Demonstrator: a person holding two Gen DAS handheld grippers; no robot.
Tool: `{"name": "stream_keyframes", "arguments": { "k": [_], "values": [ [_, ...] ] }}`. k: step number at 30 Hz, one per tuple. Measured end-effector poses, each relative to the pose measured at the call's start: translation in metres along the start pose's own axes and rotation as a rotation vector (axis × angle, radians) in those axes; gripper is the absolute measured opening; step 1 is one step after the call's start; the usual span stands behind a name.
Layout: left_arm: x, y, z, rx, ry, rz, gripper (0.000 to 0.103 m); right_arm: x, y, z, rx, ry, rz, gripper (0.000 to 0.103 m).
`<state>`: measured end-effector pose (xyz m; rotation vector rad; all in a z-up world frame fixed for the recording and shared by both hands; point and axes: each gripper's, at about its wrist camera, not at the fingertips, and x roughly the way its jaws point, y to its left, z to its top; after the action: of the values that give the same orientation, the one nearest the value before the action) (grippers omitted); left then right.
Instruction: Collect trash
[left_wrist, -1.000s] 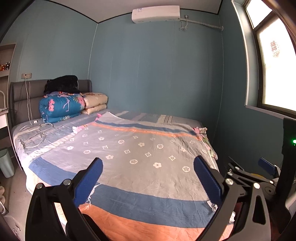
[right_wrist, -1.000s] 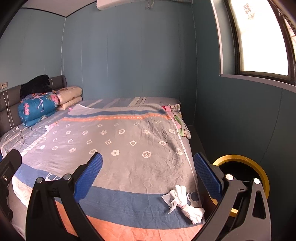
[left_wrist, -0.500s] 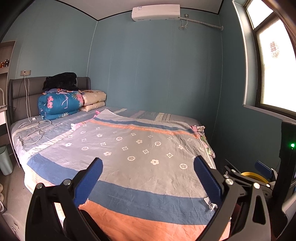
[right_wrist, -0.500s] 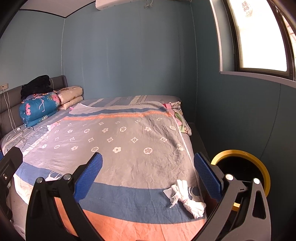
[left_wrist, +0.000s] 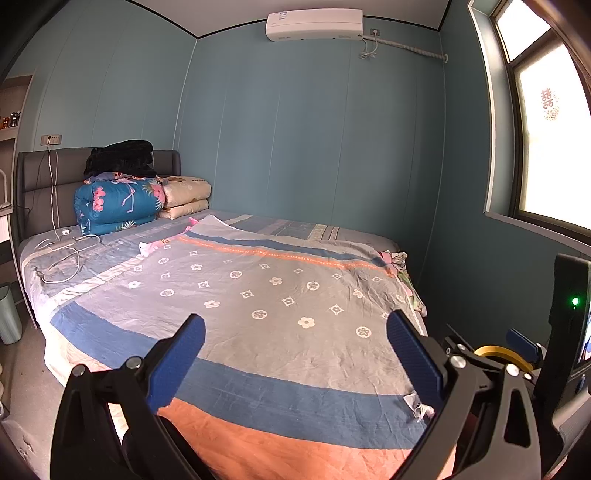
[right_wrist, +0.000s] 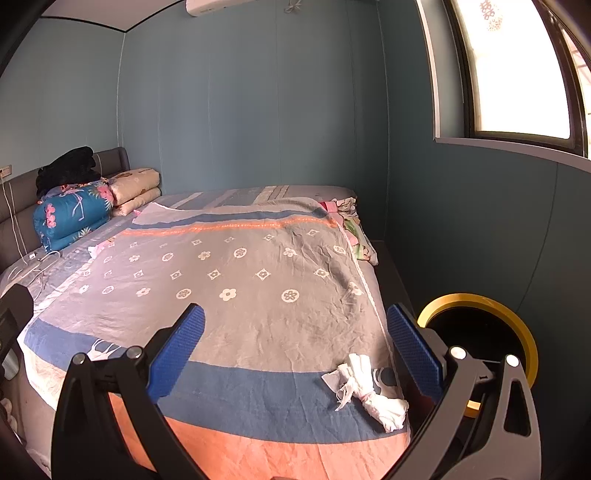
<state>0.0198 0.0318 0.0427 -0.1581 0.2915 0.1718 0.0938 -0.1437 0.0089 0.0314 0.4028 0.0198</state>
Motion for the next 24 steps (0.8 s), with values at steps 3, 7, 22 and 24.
{"name": "stream_keyframes", "arguments": {
  "k": [3, 7, 22, 24],
  "values": [
    [0.001, -0.001, 0.0, -0.004, 0.003, -0.003, 0.095, 0.003, 0.0, -0.001, -0.001, 0.007, -0.004, 0.095],
    [0.001, -0.001, -0.001, -0.005, 0.002, -0.003, 0.095, 0.006, 0.0, -0.002, -0.003, 0.018, -0.004, 0.095],
    [0.003, -0.004, -0.001, -0.011, 0.007, -0.001, 0.095, 0.011, -0.001, -0.006, -0.003, 0.039, -0.003, 0.095],
    [0.003, -0.004, -0.001, -0.013, 0.009, -0.003, 0.095, 0.012, 0.0, -0.006, -0.003, 0.041, -0.003, 0.095]
  ]
}}
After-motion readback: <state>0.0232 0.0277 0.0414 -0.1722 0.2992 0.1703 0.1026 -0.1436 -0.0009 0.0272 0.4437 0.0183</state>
